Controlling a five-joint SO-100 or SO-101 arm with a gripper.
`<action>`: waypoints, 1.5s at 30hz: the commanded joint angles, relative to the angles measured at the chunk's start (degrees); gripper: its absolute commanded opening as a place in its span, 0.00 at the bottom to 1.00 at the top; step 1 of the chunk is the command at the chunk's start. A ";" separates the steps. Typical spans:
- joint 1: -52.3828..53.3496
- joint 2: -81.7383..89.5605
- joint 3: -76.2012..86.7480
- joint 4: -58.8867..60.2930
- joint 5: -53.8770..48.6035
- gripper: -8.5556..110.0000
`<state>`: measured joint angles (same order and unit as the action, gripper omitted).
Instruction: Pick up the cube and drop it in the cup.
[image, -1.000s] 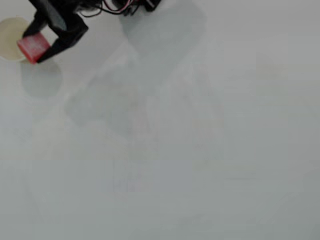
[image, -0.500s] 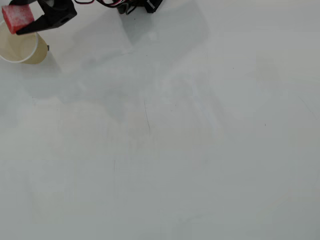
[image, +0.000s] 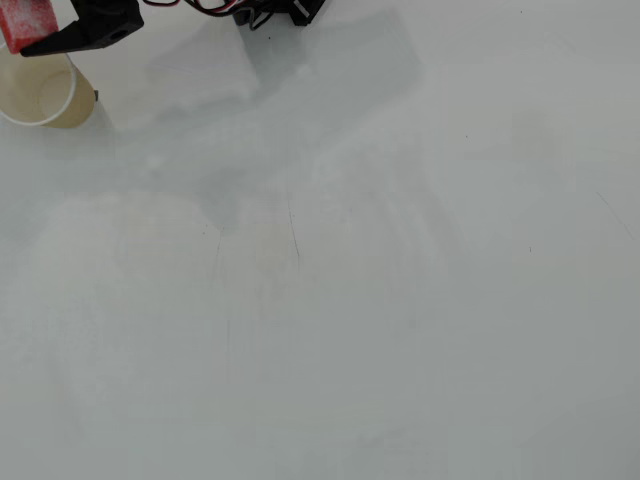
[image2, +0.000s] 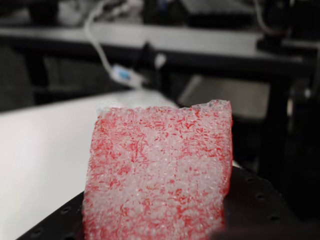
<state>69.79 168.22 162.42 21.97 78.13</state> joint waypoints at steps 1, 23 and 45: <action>0.44 -3.78 -5.54 -3.43 0.26 0.12; -1.41 -22.32 -22.24 -5.62 0.26 0.11; -2.11 -30.76 -25.84 -6.33 0.35 0.11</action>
<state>68.29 137.02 147.48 18.11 78.13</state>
